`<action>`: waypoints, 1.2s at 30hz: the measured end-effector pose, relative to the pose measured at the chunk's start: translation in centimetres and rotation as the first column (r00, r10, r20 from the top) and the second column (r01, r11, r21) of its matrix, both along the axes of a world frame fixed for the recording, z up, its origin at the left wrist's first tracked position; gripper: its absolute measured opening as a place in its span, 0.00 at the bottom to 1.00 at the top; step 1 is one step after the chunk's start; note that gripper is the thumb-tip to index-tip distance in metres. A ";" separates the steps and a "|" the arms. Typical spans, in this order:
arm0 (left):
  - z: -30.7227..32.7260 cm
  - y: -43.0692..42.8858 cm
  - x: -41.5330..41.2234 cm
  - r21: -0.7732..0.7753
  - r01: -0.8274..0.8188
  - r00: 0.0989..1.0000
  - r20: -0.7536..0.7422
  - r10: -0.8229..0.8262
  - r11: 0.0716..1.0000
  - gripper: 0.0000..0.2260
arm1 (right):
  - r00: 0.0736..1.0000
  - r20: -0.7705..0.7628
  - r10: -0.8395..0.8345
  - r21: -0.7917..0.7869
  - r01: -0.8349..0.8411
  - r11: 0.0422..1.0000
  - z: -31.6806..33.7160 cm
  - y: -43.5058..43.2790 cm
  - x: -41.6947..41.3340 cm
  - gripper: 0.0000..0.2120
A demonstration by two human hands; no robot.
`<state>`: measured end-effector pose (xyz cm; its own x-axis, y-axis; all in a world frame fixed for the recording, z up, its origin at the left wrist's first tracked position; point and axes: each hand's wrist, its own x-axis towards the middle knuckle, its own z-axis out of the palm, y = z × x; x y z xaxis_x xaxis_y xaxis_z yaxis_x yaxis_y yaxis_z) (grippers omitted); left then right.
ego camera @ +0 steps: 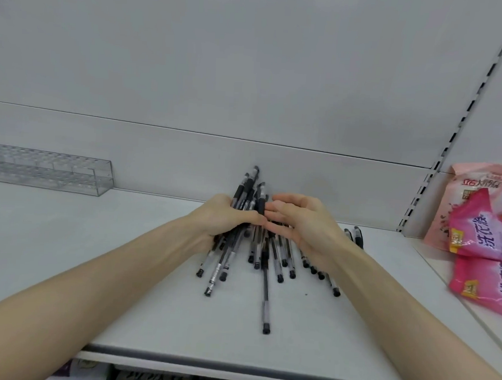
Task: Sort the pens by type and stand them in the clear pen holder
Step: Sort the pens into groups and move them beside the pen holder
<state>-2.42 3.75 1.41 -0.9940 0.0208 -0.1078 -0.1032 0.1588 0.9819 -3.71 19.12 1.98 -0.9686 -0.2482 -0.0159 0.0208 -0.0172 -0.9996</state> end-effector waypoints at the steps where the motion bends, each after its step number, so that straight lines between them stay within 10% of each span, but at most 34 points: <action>1: 0.2 0.2 0.1 0.073 0.007 1.000 0.004 -0.007 0.997 0.05 | 1.000 -0.016 -0.006 -0.020 0.006 1.000 0.1 0.0 0.0 0.15; 8: 0.8 0.9 0.2 0.320 0.015 0.995 -0.100 0.018 0.947 0.06 | 0.996 -0.094 0.005 -0.108 -0.015 0.994 0.9 -0.4 0.6 0.07; 13: 1.6 0.9 0.8 0.174 0.027 0.948 -0.317 0.030 0.984 0.07 | 0.957 -0.284 -0.067 0.138 0.110 0.984 2.2 0.2 -0.2 0.18; 15: 2.1 0.9 1.1 0.157 0.007 0.909 -0.413 0.059 0.988 0.08 | 0.952 -0.301 0.058 0.142 -0.015 0.990 3.2 0.3 -0.3 0.28; 21: 2.1 1.6 2.4 0.118 -0.004 0.816 -0.574 0.071 0.993 0.10 | 0.840 -0.405 0.362 0.159 -0.326 0.932 5.4 -1.2 0.4 0.12; 36: -0.4 1.0 3.6 0.034 0.118 0.915 -0.391 -0.096 0.992 0.04 | 0.868 -0.276 0.413 0.132 -0.392 0.911 3.6 -1.5 0.5 0.17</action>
<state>1.22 4.72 1.06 -0.9487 0.1242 0.2906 0.3026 0.0915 0.9487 -3.20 17.66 5.53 -0.7481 -0.6263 0.2195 -0.2809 -0.0008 -0.9597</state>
